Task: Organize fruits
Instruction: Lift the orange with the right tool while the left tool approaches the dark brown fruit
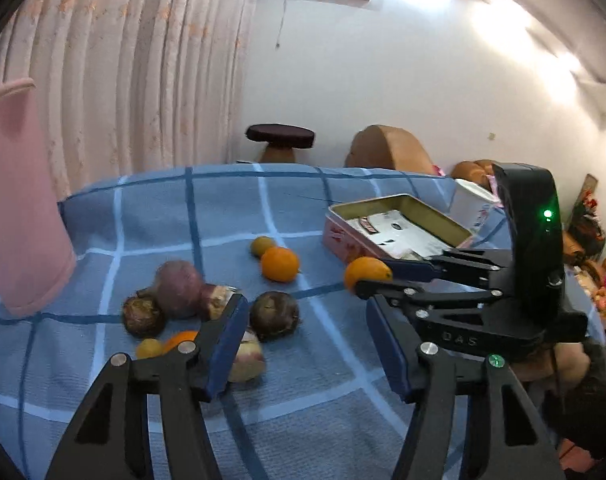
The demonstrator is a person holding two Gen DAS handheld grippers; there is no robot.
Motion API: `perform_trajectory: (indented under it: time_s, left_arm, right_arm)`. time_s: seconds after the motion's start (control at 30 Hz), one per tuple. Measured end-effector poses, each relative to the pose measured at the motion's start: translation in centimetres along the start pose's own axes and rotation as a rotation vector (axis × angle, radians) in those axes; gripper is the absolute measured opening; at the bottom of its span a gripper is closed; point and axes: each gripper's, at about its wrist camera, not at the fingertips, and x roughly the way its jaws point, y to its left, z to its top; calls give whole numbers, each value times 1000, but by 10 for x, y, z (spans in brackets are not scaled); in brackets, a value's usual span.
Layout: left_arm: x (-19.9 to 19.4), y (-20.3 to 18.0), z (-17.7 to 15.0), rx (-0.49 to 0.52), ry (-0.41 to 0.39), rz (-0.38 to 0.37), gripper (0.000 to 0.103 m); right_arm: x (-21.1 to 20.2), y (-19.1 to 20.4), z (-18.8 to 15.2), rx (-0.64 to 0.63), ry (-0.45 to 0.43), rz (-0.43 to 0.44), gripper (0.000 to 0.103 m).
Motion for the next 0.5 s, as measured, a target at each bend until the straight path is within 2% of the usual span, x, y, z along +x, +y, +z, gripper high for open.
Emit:
perform_trajectory:
  time_s: [0.17,0.23,0.27,0.37,0.5]
  left_arm:
    - [26,0,-4,-1,116,50,63]
    - [34,6,-7,-23,163,113,63]
    - [35,11,-8,-28,158,142,63]
    - [32,15,-9,-57,151,129,63]
    - [37,7,-9,-10,156,198,63]
  right_arm:
    - [-9,-4,-1,8,-17,7,35]
    - [-10,-4,0,10,-19,11,35]
    - [-10,-5,0,12,-20,12,35]
    - [-10,-6,-1,18,-21,13,35]
    - [-10,-6,-1,21,-20,12,35]
